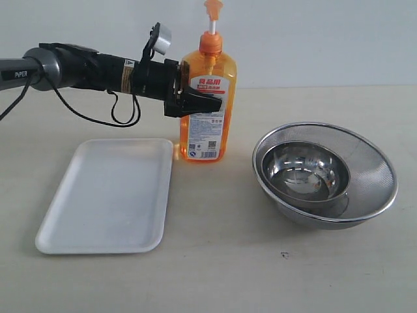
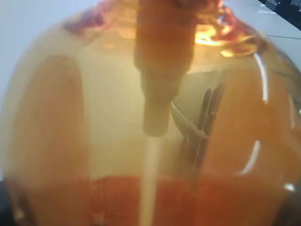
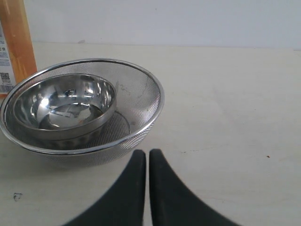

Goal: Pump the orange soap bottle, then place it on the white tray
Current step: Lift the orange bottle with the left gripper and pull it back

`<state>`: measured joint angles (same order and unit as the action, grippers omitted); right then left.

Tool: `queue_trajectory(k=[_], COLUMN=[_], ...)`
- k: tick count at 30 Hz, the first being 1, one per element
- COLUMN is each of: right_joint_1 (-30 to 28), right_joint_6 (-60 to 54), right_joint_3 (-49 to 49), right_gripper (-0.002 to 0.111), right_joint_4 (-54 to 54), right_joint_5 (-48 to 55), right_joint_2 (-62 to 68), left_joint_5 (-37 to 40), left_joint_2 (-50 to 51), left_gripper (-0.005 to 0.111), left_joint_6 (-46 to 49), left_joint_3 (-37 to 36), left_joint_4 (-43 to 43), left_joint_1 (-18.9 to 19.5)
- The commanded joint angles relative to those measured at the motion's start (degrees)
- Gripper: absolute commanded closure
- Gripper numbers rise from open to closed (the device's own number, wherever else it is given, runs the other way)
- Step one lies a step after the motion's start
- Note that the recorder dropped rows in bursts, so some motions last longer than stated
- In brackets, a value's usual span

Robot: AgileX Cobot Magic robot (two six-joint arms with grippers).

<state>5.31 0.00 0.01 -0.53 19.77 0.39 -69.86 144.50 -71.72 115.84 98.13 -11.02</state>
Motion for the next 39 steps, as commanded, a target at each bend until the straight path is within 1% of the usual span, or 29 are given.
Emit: queue_trajectory(k=[1, 7, 13, 19, 24, 33, 39], right_joint_1=[-0.2, -0.2, -0.2, -0.2, -0.2, -0.2, -0.2], right_joint_6=[-0.4, -0.4, -0.4, -0.4, -0.4, -0.4, -0.4], right_joint_3=[0.0, 0.0, 0.0, 0.0, 0.0, 0.0, 0.0], right_gripper=[0.108, 0.108, 0.108, 0.108, 0.108, 0.108, 0.108], right_joint_4=[0.0, 0.0, 0.0, 0.0, 0.0, 0.0, 0.0], right_joint_5=[-0.7, -0.7, -0.7, -0.7, -0.7, -0.7, -0.7], right_joint_2=[-0.4, -0.4, -0.4, -0.4, -0.4, -0.4, -0.4], left_joint_5=[-0.1, -0.1, -0.1, -0.1, -0.1, -0.1, -0.1], left_joint_2=[-2.6, -5.1, -7.4, -9.9, -12.6, -18.3, -21.9], left_gripper=[0.102, 0.102, 0.102, 0.102, 0.102, 0.102, 0.102], left_joint_6=[-0.8, 1.2, 3.8, 4.8, 6.9, 10.1, 11.7], left_joint_3=[-2.0, -5.4, -8.7, -11.3, -14.4, -21.7, -27.8], left_joint_4=[0.7, 0.6, -2.3, -2.8, -5.9, -8.8, -12.7], left_joint_1=[1.0, 1.2, 1.3, 1.3, 1.3, 1.3, 1.3])
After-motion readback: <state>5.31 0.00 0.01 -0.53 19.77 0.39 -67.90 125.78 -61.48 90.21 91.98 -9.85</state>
